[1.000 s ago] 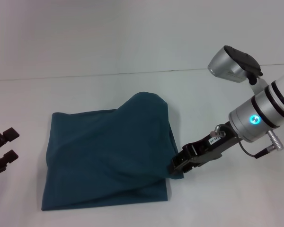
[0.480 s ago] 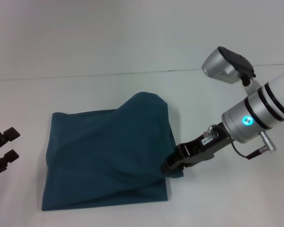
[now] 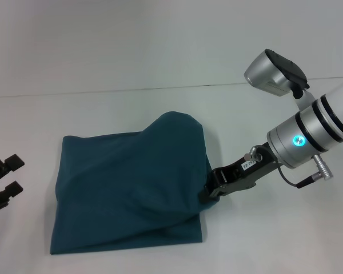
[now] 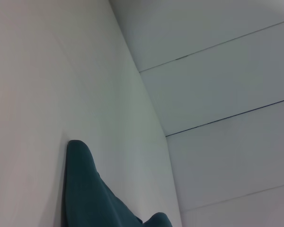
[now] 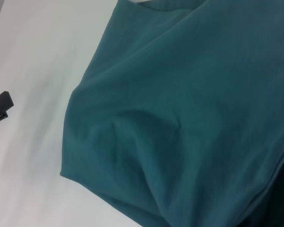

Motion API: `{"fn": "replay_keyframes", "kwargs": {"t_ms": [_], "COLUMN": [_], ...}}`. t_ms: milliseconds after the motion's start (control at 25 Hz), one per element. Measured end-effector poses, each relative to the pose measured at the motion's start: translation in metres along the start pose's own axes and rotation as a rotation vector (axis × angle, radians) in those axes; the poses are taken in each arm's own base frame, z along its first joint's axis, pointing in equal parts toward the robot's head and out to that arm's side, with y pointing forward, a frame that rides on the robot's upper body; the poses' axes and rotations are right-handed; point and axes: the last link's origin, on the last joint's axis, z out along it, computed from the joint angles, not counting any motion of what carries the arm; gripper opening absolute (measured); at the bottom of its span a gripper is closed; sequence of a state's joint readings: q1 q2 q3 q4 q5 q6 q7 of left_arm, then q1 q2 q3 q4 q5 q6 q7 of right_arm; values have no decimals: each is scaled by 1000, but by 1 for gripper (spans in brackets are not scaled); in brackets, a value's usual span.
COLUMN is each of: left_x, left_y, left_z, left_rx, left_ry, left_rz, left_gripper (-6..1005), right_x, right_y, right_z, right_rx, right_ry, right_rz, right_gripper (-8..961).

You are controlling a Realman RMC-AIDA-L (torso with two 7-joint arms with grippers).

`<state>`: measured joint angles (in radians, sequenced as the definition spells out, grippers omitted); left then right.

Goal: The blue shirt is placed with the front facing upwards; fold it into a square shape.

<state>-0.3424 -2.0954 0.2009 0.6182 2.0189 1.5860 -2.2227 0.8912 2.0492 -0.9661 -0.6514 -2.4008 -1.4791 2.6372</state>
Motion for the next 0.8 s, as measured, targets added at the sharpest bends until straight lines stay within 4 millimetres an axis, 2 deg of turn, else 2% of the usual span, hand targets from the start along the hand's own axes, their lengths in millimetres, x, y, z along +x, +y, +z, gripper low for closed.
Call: {"fn": "replay_keyframes", "kwargs": {"t_ms": [160,400,800], "left_x": [0,-1,0], "left_y": [0,-1,0], "left_z": [0,-1,1], "left_rx": [0,3,-1], "left_ry": [0,1,0], "left_rz": [0,-2,-2], "left_gripper": [936,936,936], "right_x": [3,13,30], "right_y": [-1,0,-15], "right_z": [-1,-12,-21], "right_rx": [-5,-66,-71], "right_ry": [7,57,82], "right_rz": [12,37,90], "right_gripper": [98,10,11]}}
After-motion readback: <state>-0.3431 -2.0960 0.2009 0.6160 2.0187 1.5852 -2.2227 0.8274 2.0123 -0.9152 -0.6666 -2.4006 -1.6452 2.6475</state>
